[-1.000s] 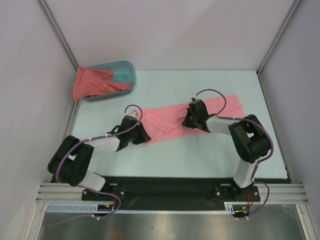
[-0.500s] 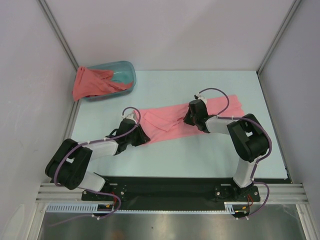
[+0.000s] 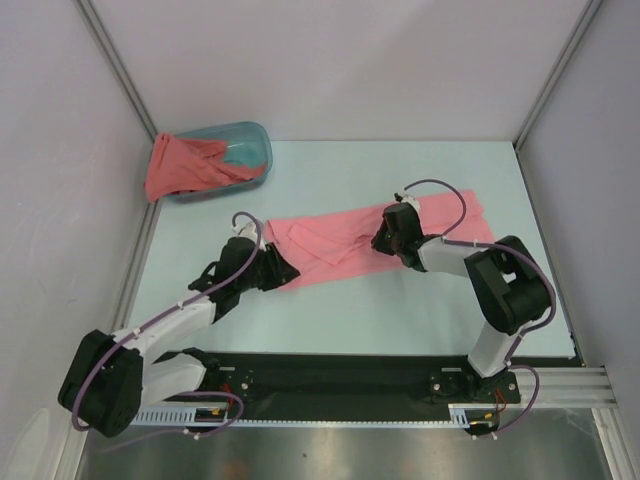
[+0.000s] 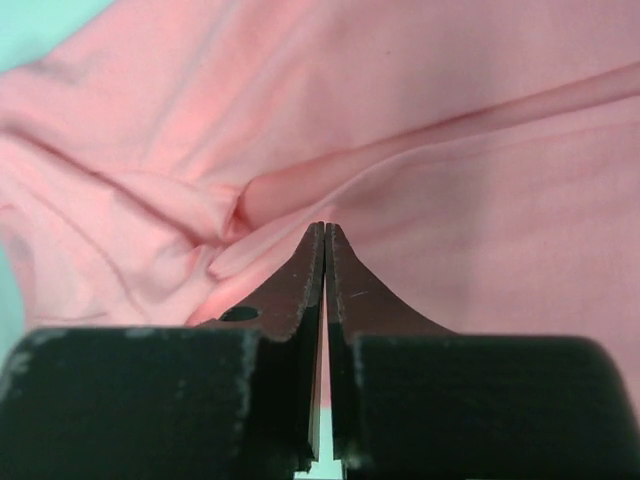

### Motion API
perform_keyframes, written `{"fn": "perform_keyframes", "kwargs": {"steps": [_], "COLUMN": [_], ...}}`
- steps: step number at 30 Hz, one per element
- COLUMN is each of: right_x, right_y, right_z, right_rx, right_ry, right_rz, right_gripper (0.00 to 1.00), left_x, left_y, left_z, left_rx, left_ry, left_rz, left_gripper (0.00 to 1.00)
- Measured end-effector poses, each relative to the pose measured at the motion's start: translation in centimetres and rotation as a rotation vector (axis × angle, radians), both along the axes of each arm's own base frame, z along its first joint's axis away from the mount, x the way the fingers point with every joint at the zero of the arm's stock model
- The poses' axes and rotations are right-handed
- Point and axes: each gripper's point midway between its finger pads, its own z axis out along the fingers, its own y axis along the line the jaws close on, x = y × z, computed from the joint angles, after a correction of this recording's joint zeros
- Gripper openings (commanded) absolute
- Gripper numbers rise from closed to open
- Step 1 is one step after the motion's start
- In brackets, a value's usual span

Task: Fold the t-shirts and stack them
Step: Fold the tshirt

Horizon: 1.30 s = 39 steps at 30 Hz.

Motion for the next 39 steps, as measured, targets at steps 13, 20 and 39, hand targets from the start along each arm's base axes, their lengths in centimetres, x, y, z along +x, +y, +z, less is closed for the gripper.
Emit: {"fn": "perform_keyframes", "kwargs": {"steps": [13, 20, 39], "right_x": [-2.0, -2.3, -4.4], "right_y": [3.7, 5.1, 3.8], "right_z": [2.2, 0.5, -1.1], "right_rx": [0.141, 0.189, 0.201], "right_ry": [0.015, 0.045, 0.070], "right_rz": [0.175, 0.229, 0.223], "right_gripper": [0.00, 0.00, 0.00], "left_x": [8.0, 10.1, 8.8], "left_y": [-7.3, -10.2, -12.8], "left_z": [1.0, -0.2, -3.2], "left_rx": [-0.021, -0.011, 0.024], "left_ry": [0.001, 0.018, 0.080], "left_rz": [-0.091, -0.123, -0.185], "left_gripper": [0.30, 0.25, 0.25]}}
